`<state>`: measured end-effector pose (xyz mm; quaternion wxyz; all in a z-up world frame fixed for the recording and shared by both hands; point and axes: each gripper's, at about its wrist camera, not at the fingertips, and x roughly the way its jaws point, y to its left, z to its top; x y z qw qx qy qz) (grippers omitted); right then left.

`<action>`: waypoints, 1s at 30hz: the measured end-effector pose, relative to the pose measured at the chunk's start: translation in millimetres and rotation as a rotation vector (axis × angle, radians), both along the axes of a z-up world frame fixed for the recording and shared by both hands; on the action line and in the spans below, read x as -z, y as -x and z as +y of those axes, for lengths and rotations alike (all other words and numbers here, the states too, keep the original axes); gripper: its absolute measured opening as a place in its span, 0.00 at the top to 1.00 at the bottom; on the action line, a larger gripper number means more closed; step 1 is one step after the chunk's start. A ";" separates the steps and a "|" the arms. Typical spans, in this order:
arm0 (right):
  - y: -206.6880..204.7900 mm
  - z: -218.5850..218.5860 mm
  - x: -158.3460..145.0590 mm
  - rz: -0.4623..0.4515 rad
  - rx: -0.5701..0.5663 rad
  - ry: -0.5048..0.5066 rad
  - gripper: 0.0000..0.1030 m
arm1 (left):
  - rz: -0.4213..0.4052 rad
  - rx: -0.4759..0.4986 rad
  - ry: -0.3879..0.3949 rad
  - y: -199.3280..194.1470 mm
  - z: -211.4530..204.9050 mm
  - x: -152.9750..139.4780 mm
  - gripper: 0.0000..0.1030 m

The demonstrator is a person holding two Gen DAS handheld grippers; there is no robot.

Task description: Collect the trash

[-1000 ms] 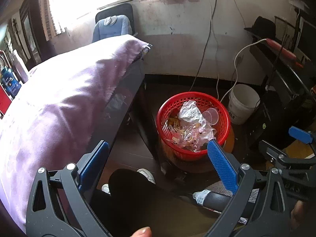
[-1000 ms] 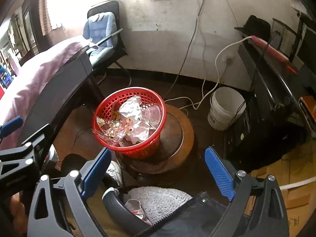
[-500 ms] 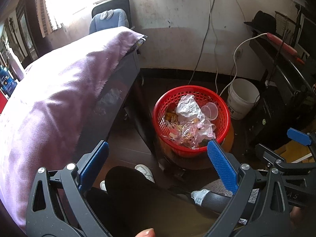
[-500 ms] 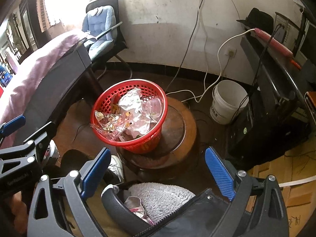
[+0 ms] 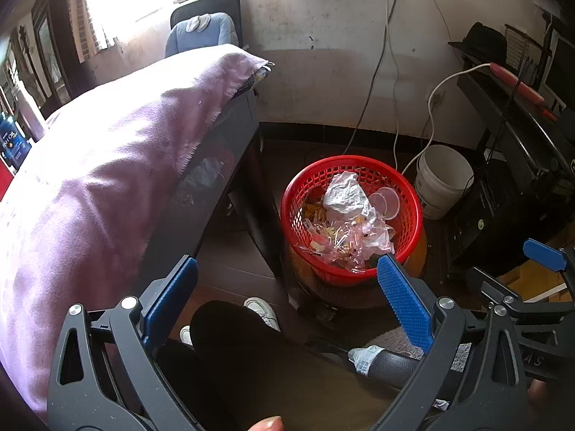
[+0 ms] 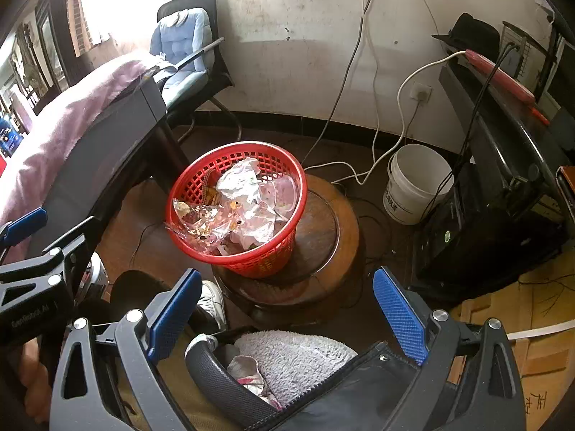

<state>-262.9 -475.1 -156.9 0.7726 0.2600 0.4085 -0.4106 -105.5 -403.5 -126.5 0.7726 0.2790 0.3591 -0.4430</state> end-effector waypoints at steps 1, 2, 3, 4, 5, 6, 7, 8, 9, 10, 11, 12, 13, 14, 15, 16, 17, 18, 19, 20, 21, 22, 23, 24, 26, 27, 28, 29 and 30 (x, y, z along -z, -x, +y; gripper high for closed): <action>0.0 0.0 0.1 0.000 0.000 -0.001 0.08 | 0.000 0.000 0.000 -0.4 -0.6 0.0 0.07; 0.1 0.1 0.1 0.000 -0.001 -0.002 0.08 | 0.002 -0.001 -0.001 -0.7 -0.6 0.0 0.07; 0.1 0.4 0.3 0.000 -0.001 -0.003 0.08 | 0.004 -0.002 -0.001 -1.3 -0.6 0.1 0.07; 0.1 0.5 0.4 0.000 -0.001 -0.004 0.08 | 0.007 -0.003 -0.001 -1.9 -0.8 0.2 0.07; 0.1 0.4 0.7 0.000 0.000 -0.006 0.08 | 0.009 -0.004 -0.001 -2.3 -0.5 0.3 0.07; -0.2 -0.2 1.2 0.000 0.000 -0.008 0.08 | 0.013 -0.004 -0.002 -2.7 -0.8 0.4 0.07; -0.2 -0.5 1.6 0.000 0.000 -0.011 0.08 | 0.016 -0.003 -0.002 -3.3 -0.7 0.8 0.07; -0.5 -0.9 1.9 -0.001 0.001 -0.013 0.08 | 0.020 -0.002 -0.002 -3.8 -0.9 1.2 0.07; -0.7 -1.4 2.3 0.000 0.001 -0.015 0.08 | 0.023 -0.002 -0.002 -4.1 -1.2 1.4 0.07; -0.5 -1.5 2.4 -0.001 0.002 -0.016 0.08 | 0.024 -0.003 -0.002 -4.3 -1.3 1.5 0.07; -0.3 -2.0 2.4 -0.001 0.002 -0.016 0.08 | 0.023 -0.005 -0.002 -4.7 -1.4 1.7 0.07; -0.5 -2.1 2.3 -0.001 0.002 -0.016 0.08 | 0.021 -0.008 -0.003 -4.9 -1.6 1.9 0.07; -0.5 -2.5 2.6 0.000 0.001 -0.016 0.08 | 0.020 -0.009 -0.004 -5.1 -1.7 1.9 0.07; -0.5 -2.5 2.6 0.000 0.000 -0.016 0.08 | 0.020 -0.010 -0.004 -5.1 -1.7 2.0 0.07; -0.5 -2.6 2.8 0.001 -0.001 -0.016 0.08 | 0.020 -0.012 -0.004 -5.3 -1.6 1.8 0.07; -0.5 -2.6 2.6 0.001 0.000 -0.016 0.08 | 0.019 -0.011 -0.003 -5.3 -1.6 1.4 0.07; -0.6 -2.4 2.6 0.000 0.000 -0.016 0.08 | 0.017 -0.011 -0.002 -5.2 -1.6 1.2 0.07; -0.6 -2.2 2.6 0.001 0.001 -0.016 0.08 | 0.016 -0.010 -0.002 -5.2 -1.5 1.2 0.07; -0.6 -2.2 2.5 0.000 0.001 -0.016 0.08 | 0.015 -0.007 -0.002 -4.7 -1.6 1.1 0.07; -0.7 -2.2 2.5 0.000 0.001 -0.016 0.08 | 0.015 -0.006 -0.002 -4.4 -1.8 1.1 0.07; -0.8 -2.2 2.5 0.000 0.001 -0.015 0.08 | 0.012 -0.004 -0.003 -3.8 -1.9 1.0 0.07; -0.8 -2.4 2.5 0.001 0.000 -0.016 0.08 | 0.011 -0.003 -0.003 -3.5 -2.1 1.0 0.07; -0.9 -2.4 2.6 0.001 0.000 -0.016 0.08 | 0.010 -0.004 -0.004 -3.8 -2.5 1.1 0.07; -0.8 -2.3 2.5 0.001 0.000 -0.016 0.08 | 0.010 -0.004 -0.005 -3.8 -2.5 1.3 0.07; -0.9 -2.2 2.5 0.001 0.000 -0.016 0.08 | 0.013 -0.003 -0.006 -3.8 -3.0 1.4 0.07; -0.9 -2.2 2.5 0.001 0.001 -0.016 0.08 | 0.014 -0.001 -0.007 -3.6 -3.1 1.5 0.07; -1.0 -2.2 2.5 0.000 0.001 -0.016 0.08 | 0.013 0.000 -0.007 -3.6 -3.1 1.6 0.07; -1.0 -2.1 2.5 0.001 0.001 -0.016 0.08 | 0.013 0.000 -0.008 -4.0 -3.6 2.0 0.07; -1.1 -2.2 2.5 0.001 0.001 -0.016 0.08 | 0.012 0.000 -0.008 -4.1 -3.8 2.2 0.07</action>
